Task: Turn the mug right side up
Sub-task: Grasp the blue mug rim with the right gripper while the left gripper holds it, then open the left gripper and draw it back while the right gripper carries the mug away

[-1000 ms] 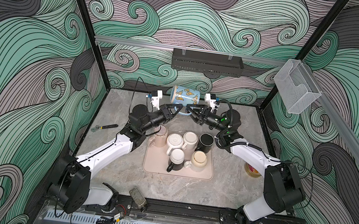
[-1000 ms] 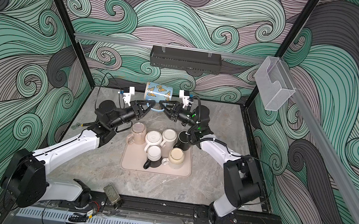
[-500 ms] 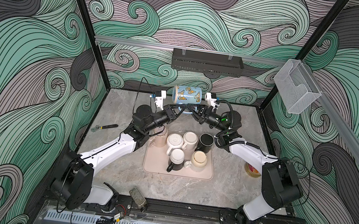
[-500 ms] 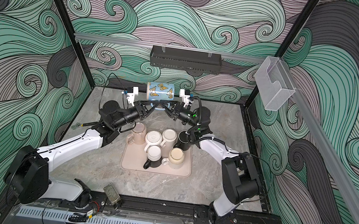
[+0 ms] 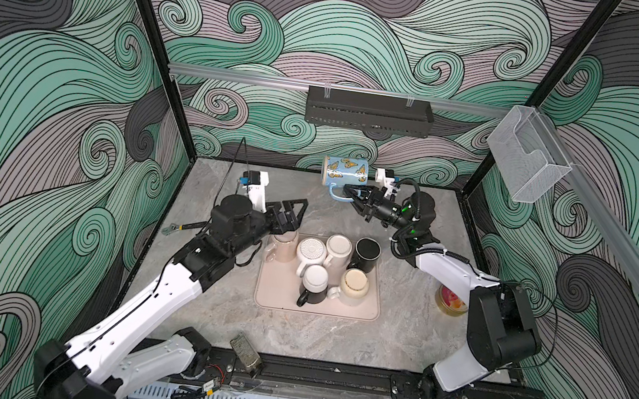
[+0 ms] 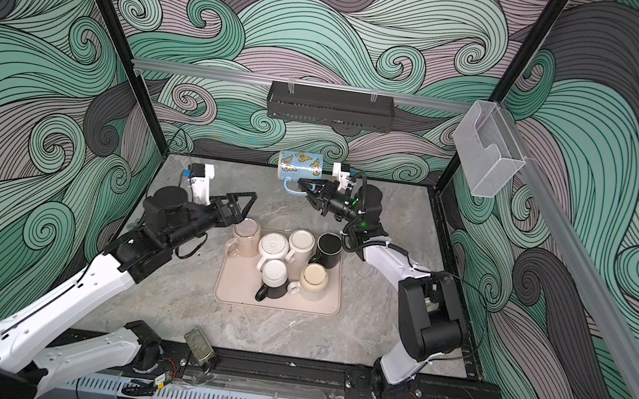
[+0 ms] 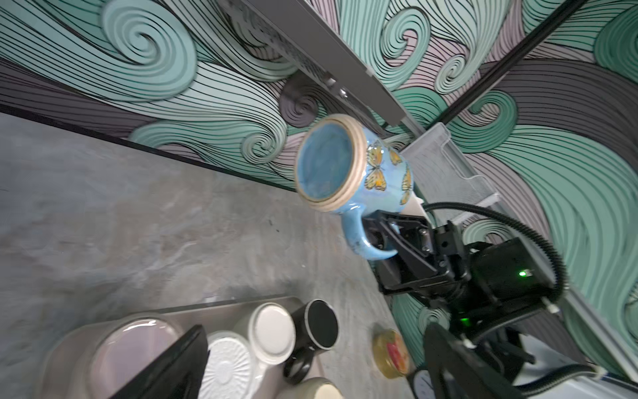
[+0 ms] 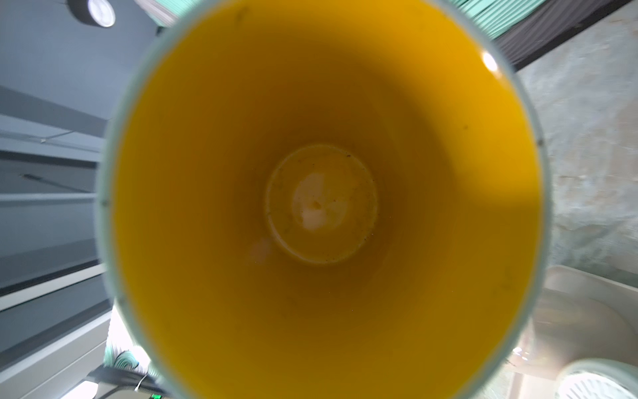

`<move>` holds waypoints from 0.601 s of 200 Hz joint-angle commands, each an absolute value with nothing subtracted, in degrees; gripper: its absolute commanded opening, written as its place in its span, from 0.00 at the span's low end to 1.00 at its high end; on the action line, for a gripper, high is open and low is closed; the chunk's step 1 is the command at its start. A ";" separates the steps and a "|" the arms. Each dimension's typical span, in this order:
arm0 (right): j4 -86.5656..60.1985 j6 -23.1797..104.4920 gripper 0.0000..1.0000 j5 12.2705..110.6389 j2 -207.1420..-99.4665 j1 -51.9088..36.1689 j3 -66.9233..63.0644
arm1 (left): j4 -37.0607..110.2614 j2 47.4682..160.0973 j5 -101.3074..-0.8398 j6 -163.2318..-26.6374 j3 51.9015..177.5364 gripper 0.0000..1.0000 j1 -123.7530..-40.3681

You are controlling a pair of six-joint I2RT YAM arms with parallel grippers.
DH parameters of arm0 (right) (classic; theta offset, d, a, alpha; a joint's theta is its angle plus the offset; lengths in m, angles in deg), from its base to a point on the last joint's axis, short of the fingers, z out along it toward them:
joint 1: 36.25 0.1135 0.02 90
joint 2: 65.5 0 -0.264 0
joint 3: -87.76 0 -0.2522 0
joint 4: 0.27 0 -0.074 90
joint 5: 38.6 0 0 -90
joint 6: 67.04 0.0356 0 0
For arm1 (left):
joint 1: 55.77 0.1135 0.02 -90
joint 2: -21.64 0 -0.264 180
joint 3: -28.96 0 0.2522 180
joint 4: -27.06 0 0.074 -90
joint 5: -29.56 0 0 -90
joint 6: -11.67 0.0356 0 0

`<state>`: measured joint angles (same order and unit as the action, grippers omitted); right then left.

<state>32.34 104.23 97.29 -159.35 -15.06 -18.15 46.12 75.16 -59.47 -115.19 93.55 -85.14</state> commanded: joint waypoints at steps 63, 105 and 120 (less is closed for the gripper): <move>0.11 75.30 0.00 91.04 -153.68 -14.47 -7.07 | 48.84 74.22 -41.71 -113.82 88.58 0.98 -77.39; -12.42 59.36 0.00 80.03 -150.41 -14.46 -5.05 | 48.38 77.04 -41.70 -112.67 89.07 0.98 -77.30; -19.20 52.74 0.00 75.51 -150.78 -14.50 -2.12 | 47.87 78.09 -41.47 -112.63 89.01 0.97 -77.32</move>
<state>-12.17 68.80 84.61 -154.01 -14.39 -9.12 49.40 76.34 -43.10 -114.25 88.34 -77.64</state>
